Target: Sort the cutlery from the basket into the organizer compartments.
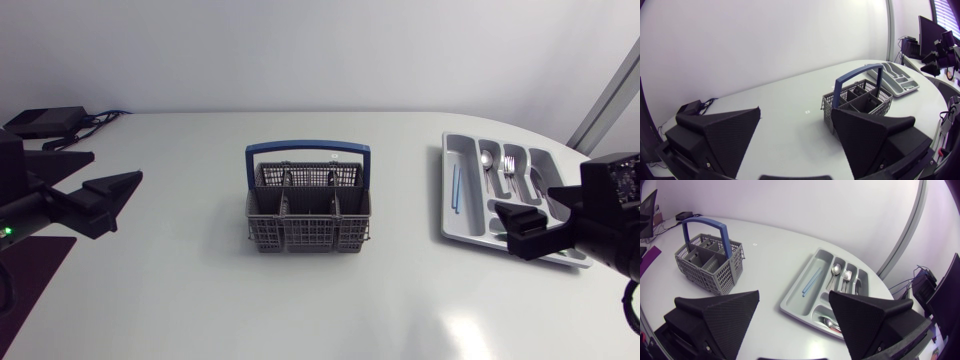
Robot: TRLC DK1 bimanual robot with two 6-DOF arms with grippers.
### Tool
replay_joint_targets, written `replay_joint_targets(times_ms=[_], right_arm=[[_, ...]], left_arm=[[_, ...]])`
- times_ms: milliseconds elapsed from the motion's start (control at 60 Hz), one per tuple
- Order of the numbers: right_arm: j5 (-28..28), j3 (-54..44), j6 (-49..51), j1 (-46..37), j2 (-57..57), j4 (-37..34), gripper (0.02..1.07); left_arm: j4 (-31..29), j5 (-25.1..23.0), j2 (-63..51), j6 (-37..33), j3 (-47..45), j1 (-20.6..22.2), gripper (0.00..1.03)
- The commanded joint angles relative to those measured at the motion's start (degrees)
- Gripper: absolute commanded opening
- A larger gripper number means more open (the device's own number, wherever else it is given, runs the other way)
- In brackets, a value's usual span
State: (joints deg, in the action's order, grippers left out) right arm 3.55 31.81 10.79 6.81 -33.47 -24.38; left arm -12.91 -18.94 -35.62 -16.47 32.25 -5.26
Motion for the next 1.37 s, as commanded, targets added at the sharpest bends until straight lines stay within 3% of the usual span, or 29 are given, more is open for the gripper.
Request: replay_joint_targets(times_ms=[0, 217, 1050, 1350], right_arm=[[0.8, -1.8, 1.7, -0.9, 2.1, -0.9, 1.02], [0.8, -6.1, 2.7, -2.5, 7.1, 1.2, 1.02], [-3.6, -31.8, -10.8, -6.8, 33.5, 24.4, 1.02], [-3.6, -31.8, -10.8, -6.8, 33.5, 24.4, 1.02]], left_arm=[[1.0, 0.5, 0.5, -0.3, -2.8, -0.2, 0.98], [2.8, 0.7, 7.2, 0.5, -6.8, 0.3, 0.98], [12.2, 17.6, 33.6, 15.3, -30.4, 4.9, 0.98], [12.9, 18.9, 35.6, 16.5, -32.2, 5.3, 0.98]])
